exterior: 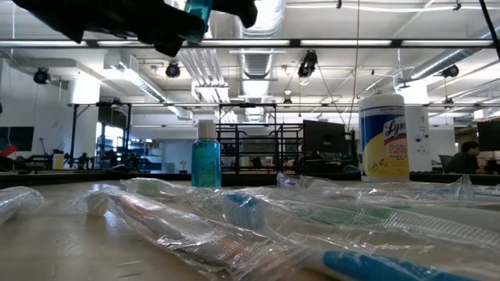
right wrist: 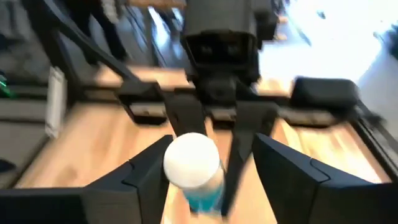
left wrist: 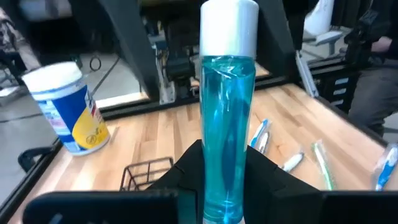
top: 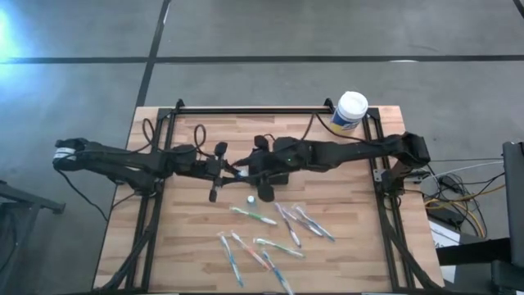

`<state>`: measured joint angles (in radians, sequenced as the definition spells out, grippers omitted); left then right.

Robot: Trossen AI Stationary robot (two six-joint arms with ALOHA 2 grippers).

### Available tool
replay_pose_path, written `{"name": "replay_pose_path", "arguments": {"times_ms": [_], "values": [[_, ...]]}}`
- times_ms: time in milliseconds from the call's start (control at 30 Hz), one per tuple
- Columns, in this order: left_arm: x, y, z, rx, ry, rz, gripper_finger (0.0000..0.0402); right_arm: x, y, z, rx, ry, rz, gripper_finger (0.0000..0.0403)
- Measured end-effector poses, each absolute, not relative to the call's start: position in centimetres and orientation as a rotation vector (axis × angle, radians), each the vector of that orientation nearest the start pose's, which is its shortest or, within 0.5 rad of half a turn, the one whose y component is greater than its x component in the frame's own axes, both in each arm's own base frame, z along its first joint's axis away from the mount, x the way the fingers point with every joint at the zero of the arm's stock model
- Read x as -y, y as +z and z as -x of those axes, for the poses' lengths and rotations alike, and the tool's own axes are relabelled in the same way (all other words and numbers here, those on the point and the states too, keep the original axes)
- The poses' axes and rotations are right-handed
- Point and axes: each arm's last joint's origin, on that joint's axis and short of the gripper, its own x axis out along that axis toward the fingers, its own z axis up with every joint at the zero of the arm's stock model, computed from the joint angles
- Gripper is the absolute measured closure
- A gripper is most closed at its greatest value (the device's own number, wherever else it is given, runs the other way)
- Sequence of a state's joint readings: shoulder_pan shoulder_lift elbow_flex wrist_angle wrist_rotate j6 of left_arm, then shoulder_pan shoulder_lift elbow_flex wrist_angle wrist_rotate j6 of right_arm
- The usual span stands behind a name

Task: Pick & Place toothbrushing station
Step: Put the right blue mouthwash bottle into the black organizer

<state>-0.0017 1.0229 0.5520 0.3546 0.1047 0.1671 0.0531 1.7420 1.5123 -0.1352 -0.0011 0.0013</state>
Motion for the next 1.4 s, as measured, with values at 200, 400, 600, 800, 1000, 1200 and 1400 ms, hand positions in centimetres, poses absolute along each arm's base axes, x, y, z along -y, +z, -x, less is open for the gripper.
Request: {"name": "replay_pose_path", "arguments": {"times_ms": [200, 400, 600, 800, 1000, 1200, 1400], "values": [[0.3, 25.9, -22.4, -0.12, -0.094, -0.162, 0.0339, -3.9, 38.5, -38.8, -0.54, -0.132, 0.02, 0.0172], [0.2, 25.8, -22.4, -0.127, -0.055, -0.182, 0.0339, -3.5, 42.2, -36.9, -0.59, -0.171, -0.079, 0.0178], [0.1, 25.8, -22.4, -0.127, -0.048, -0.182, 0.0339, -2.9, 41.5, -37.6, -0.645, -0.147, -0.092, 0.0173], [0.1, 25.8, -22.4, -0.133, -0.032, -0.187, 0.0339, -3.1, 40.6, -39.3, -0.692, -0.11, -0.006, 0.0186], [0.0, 25.7, -22.4, -0.143, -0.028, -0.189, 0.0339, -3.2, 40.9, -40.2, -0.708, -0.083, 0.018, 0.0235], [0.0, 25.6, -22.4, -0.154, -0.025, -0.19, 0.0339, -3.4, 40.1, -41.4, -0.806, -0.074, -0.001, 0.0231], [-0.1, 25.5, -22.5, -0.158, -0.015, -0.19, 0.0339, -3.5, 38.2, -42.7, -0.882, -0.081, 0.003, 0.0184]]}}
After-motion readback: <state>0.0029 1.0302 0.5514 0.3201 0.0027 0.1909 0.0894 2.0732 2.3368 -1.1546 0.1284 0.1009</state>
